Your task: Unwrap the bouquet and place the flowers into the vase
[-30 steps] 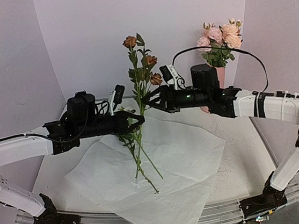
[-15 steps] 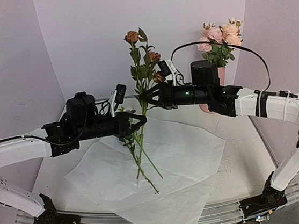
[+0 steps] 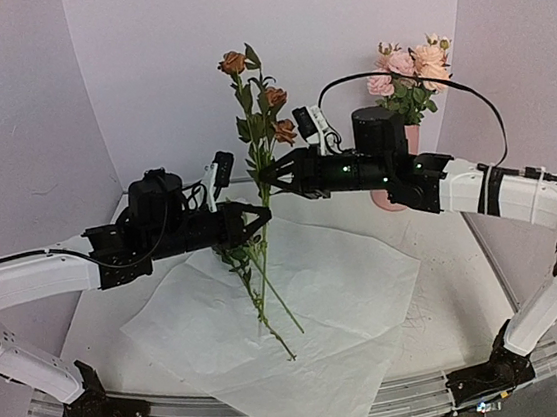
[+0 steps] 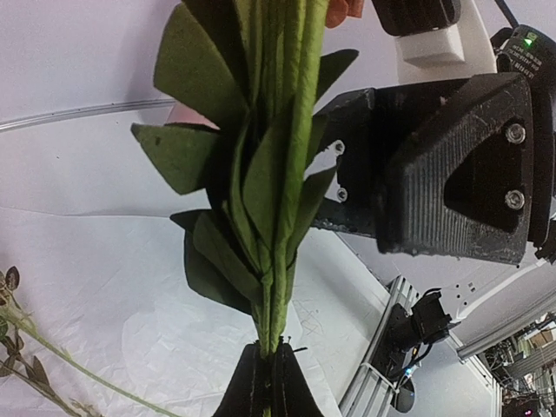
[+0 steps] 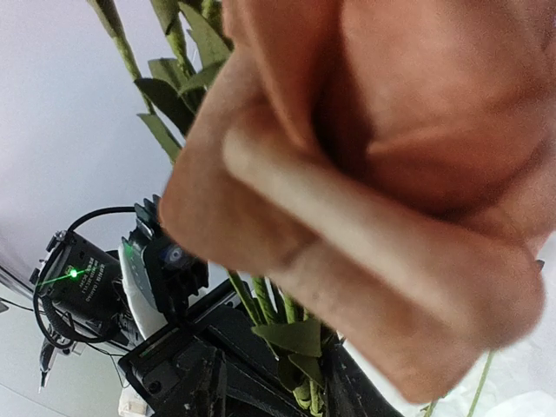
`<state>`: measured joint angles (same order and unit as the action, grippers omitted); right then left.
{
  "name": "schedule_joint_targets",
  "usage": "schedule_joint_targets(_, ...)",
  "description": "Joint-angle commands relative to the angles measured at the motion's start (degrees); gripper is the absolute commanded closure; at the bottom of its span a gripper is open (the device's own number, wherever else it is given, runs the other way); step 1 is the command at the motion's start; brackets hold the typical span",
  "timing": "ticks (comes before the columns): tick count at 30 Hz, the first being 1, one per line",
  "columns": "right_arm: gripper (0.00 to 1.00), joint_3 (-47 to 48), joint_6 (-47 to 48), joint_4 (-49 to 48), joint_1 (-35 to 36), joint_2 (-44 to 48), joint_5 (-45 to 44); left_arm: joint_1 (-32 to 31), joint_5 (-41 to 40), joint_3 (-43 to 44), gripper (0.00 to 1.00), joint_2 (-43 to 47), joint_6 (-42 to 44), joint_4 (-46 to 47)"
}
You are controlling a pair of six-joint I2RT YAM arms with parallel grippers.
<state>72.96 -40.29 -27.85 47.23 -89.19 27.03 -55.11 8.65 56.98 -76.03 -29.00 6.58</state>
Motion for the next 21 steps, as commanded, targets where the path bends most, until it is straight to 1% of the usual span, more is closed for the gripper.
schedule_joint_targets(1,0.61,3.6,0.9,-0.3,0.7,0.3,-1.7,-0.6,-2.8,2.6,0.98,-0.7,1.6,0.9)
schedule_joint_targets(9,0.61,6.9,2.0,2.7,1.2,-1.7,-3.8,-1.2,-4.0,3.0,0.97,-1.5,2.2,-0.2)
schedule_joint_targets(18,0.69,8.3,2.7,4.4,1.7,-4.1,-5.3,-1.2,-6.6,2.7,0.96,-1.0,2.0,-0.9)
schedule_joint_targets(21,0.69,8.1,2.8,4.6,1.8,-4.6,-5.4,-1.2,-7.0,2.3,0.96,-0.6,2.1,-1.0)
